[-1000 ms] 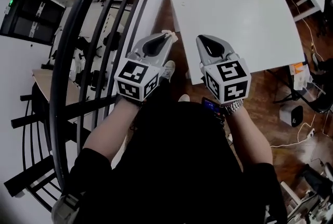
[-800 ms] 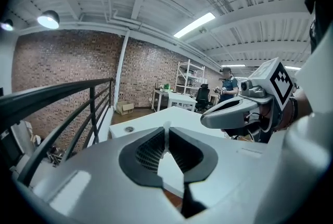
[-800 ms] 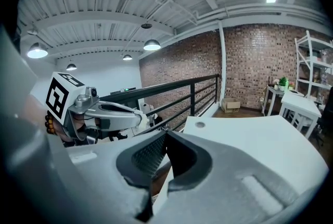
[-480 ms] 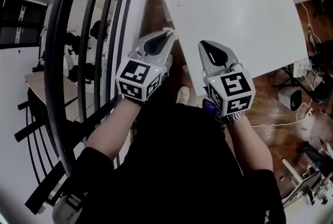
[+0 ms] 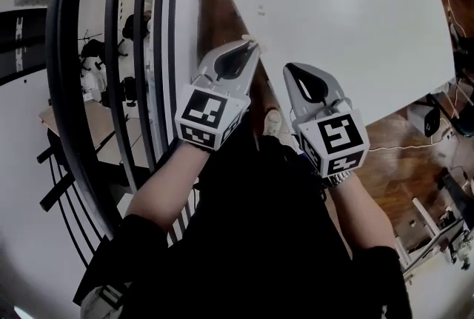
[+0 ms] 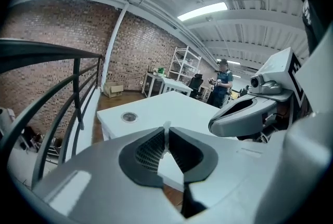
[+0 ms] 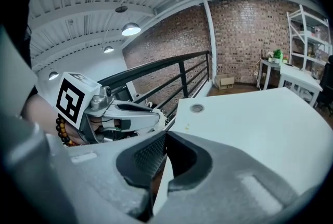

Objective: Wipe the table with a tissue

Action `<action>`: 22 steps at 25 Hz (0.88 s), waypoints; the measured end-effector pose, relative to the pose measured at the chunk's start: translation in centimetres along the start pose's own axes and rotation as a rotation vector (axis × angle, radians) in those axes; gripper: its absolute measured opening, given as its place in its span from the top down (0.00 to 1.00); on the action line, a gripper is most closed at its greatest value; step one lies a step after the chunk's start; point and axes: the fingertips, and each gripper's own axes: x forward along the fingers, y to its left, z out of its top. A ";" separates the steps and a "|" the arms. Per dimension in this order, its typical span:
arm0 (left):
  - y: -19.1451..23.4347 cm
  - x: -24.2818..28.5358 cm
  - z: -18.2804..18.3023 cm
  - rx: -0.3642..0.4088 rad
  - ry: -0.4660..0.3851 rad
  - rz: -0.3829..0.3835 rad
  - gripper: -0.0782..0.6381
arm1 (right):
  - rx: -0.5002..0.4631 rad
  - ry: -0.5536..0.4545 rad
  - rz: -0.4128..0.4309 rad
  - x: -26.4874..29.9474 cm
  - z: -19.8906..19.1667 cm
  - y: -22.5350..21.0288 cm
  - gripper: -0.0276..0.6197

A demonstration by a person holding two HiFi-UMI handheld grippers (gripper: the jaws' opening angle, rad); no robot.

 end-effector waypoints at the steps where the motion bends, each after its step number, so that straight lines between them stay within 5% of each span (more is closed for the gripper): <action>1: 0.3 0.4 -0.2 0.001 0.006 -0.003 0.83 | 0.009 0.006 -0.001 0.3 -0.2 -0.1 0.97; 7: 0.9 2.9 -1.6 0.022 0.030 -0.012 0.84 | 0.046 0.032 -0.015 1.3 -2.0 -1.2 0.97; 16: 5.2 6.1 0.9 0.038 0.090 -0.008 0.84 | 0.086 0.053 -0.007 4.3 1.9 -3.1 0.97; 22: 4.9 6.8 -0.8 0.052 0.132 -0.030 0.84 | 0.097 0.069 -0.008 5.2 0.9 -3.4 0.97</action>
